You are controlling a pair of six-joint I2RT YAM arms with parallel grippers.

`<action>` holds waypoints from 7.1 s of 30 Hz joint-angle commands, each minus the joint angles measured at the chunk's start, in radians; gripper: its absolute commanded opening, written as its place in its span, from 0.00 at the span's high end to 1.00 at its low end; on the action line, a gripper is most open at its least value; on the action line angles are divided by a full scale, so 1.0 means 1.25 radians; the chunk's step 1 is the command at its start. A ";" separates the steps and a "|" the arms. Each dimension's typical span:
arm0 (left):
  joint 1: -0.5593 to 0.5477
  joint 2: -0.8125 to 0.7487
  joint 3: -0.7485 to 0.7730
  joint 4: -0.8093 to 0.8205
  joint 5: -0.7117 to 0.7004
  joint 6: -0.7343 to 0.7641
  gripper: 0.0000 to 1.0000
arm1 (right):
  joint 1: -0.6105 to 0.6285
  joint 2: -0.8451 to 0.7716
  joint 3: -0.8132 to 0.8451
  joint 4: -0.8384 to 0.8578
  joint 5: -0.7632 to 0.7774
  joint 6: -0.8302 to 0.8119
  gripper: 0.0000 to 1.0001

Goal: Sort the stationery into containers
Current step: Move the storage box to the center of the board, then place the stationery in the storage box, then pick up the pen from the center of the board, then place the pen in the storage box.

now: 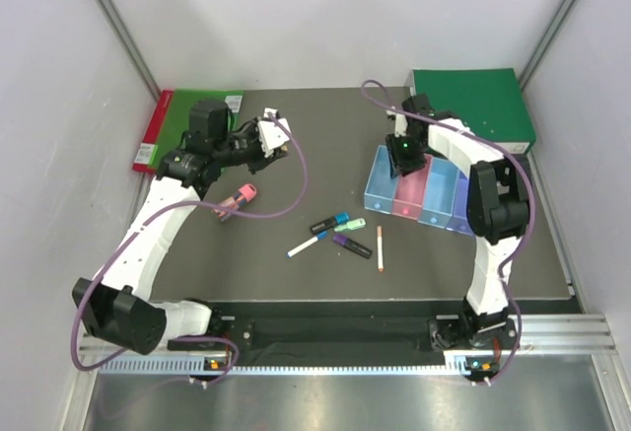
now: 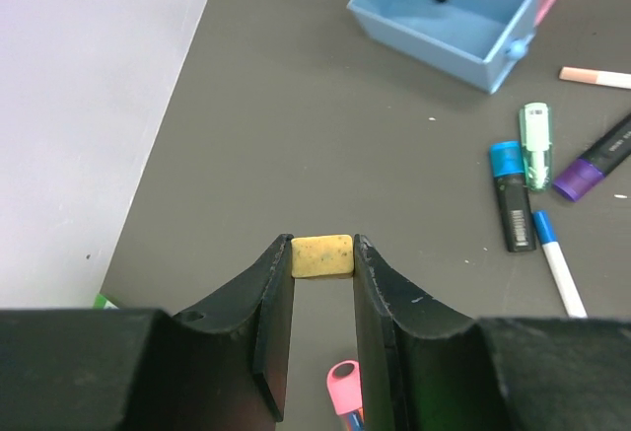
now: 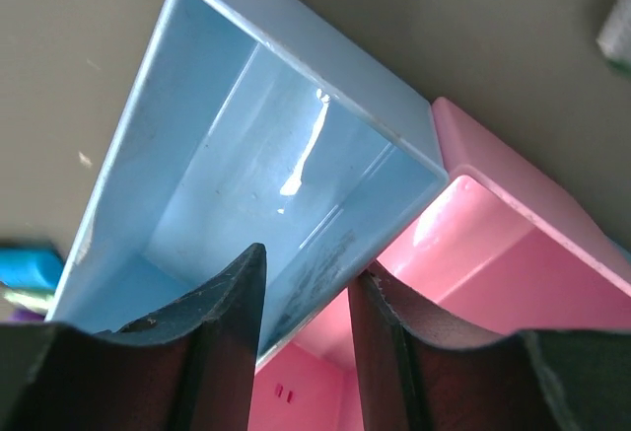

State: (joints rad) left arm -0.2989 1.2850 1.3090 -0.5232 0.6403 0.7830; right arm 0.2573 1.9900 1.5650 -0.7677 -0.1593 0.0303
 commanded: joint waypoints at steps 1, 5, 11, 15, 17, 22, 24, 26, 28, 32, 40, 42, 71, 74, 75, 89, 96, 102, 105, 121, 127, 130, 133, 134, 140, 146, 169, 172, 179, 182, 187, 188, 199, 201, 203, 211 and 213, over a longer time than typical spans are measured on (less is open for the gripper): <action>0.005 -0.039 -0.020 -0.031 0.035 -0.013 1.00 | 0.055 0.052 0.111 0.044 -0.009 0.011 0.61; 0.005 -0.049 -0.031 -0.044 0.039 -0.019 1.00 | 0.100 0.101 0.186 0.052 -0.014 0.019 0.61; 0.006 -0.072 -0.054 -0.047 0.045 -0.027 1.00 | 0.147 0.153 0.277 0.071 -0.014 0.027 0.61; 0.005 -0.085 -0.064 -0.049 0.044 -0.030 1.00 | 0.176 0.171 0.298 0.078 -0.012 0.029 0.61; 0.005 -0.089 -0.067 -0.048 0.045 -0.030 1.00 | 0.194 0.181 0.311 0.084 -0.011 0.030 0.61; 0.005 -0.101 -0.073 -0.051 0.051 -0.034 1.00 | 0.227 0.213 0.352 0.093 -0.005 0.031 0.60; 0.005 -0.109 -0.076 -0.051 0.053 -0.034 1.00 | 0.243 0.222 0.374 0.099 0.000 0.032 0.60; 0.006 -0.111 -0.080 -0.050 0.053 -0.035 1.00 | 0.255 0.234 0.392 0.102 0.001 0.035 0.60; 0.006 -0.117 -0.084 -0.051 0.055 -0.036 1.00 | 0.262 0.245 0.402 0.110 0.007 0.038 0.60; 0.006 -0.126 -0.091 -0.051 0.060 -0.040 1.00 | 0.280 0.267 0.423 0.122 0.010 0.042 0.60; 0.006 -0.131 -0.094 -0.050 0.061 -0.045 1.00 | 0.312 0.298 0.461 0.142 0.021 0.060 0.60; 0.007 -0.128 -0.094 -0.048 0.062 -0.045 1.00 | 0.311 0.298 0.466 0.145 0.032 0.062 0.60; 0.006 -0.109 -0.171 0.024 0.083 -0.043 1.00 | 0.243 -0.096 0.264 0.099 0.171 -0.018 0.17; 0.006 -0.024 -0.170 0.098 0.109 -0.046 1.00 | 0.204 -0.147 0.234 0.094 0.222 -0.050 0.16; 0.006 0.004 -0.161 0.113 0.112 -0.047 1.00 | 0.188 -0.160 0.217 0.090 0.234 -0.056 0.16; 0.000 0.459 0.103 0.167 0.092 0.044 1.00 | 0.101 -0.330 0.116 0.004 0.147 -0.176 0.11; -0.001 0.497 0.120 0.150 0.083 0.094 0.54 | 0.116 -0.378 0.045 -0.048 0.017 -0.276 0.06; -0.004 0.481 0.111 0.156 0.095 0.093 0.38 | 0.116 -0.408 0.039 -0.060 0.024 -0.298 0.05; -0.009 0.448 0.116 0.144 0.101 0.088 0.39 | 0.116 -0.427 0.027 -0.066 0.040 -0.303 0.04; -0.222 0.029 -0.216 -0.109 0.035 0.205 0.37 | 0.146 -0.549 -0.196 -0.146 -0.090 -0.367 0.11; -0.232 -0.049 -0.372 -0.134 -0.079 0.315 0.37 | 0.184 -0.529 -0.303 -0.073 -0.087 -0.287 0.15; -0.233 -0.019 -0.376 -0.152 -0.107 0.337 0.38 | 0.191 -0.478 -0.307 -0.044 -0.093 -0.266 0.18; -0.233 0.035 -0.350 -0.177 -0.099 0.355 0.40 | 0.189 -0.426 -0.305 -0.018 -0.096 -0.254 0.28; -0.232 0.048 -0.343 -0.180 -0.095 0.351 0.41 | 0.192 -0.414 -0.306 -0.011 -0.096 -0.253 0.29; -0.253 0.165 -0.284 -0.170 -0.096 0.274 0.48 | 0.192 -0.354 -0.312 0.057 -0.097 -0.206 0.31; -0.268 0.240 -0.280 -0.144 -0.121 0.225 0.47 | 0.206 -0.355 -0.340 0.086 -0.097 -0.175 0.32; -0.306 0.319 -0.283 -0.054 -0.220 0.130 0.71 | 0.209 -0.422 -0.349 0.093 -0.065 -0.164 0.32; -0.314 0.333 -0.283 -0.060 -0.224 0.126 0.91 | 0.209 -0.427 -0.345 0.094 -0.054 -0.165 0.32; -0.329 0.344 -0.275 -0.067 -0.212 0.114 1.00 | 0.209 -0.435 -0.338 0.090 -0.033 -0.169 0.32; -0.330 0.311 -0.258 -0.087 -0.204 0.100 1.00 | 0.209 -0.445 -0.335 0.080 -0.016 -0.175 0.31; -0.329 0.228 -0.198 -0.172 -0.176 0.071 1.00 | 0.192 -0.467 -0.313 0.066 0.034 -0.179 0.31; -0.329 0.199 -0.170 -0.183 -0.172 0.061 1.00 | 0.184 -0.468 -0.307 0.062 0.054 -0.175 0.30; -0.328 0.154 0.007 -0.099 -0.214 -0.160 1.00 | 0.075 -0.473 -0.235 0.053 0.121 -0.145 0.26; -0.327 0.176 0.030 -0.050 -0.247 -0.226 1.00 | 0.074 -0.476 -0.227 0.051 0.125 -0.143 0.26; -0.319 0.200 0.045 -0.006 -0.267 -0.290 1.00 | 0.072 -0.480 -0.219 0.048 0.150 -0.142 0.25; -0.265 0.323 0.116 0.137 -0.349 -0.541 1.00 | 0.047 -0.508 -0.213 0.037 0.170 -0.132 0.24; -0.240 0.359 0.144 0.142 -0.365 -0.586 1.00 | 0.045 -0.516 -0.215 0.036 0.172 -0.130 0.24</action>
State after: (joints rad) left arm -0.6559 1.6688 1.3979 -0.4713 0.2523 0.2653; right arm 0.3279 1.3952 1.2457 -0.7216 0.0334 -0.1513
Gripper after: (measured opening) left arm 0.046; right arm 0.758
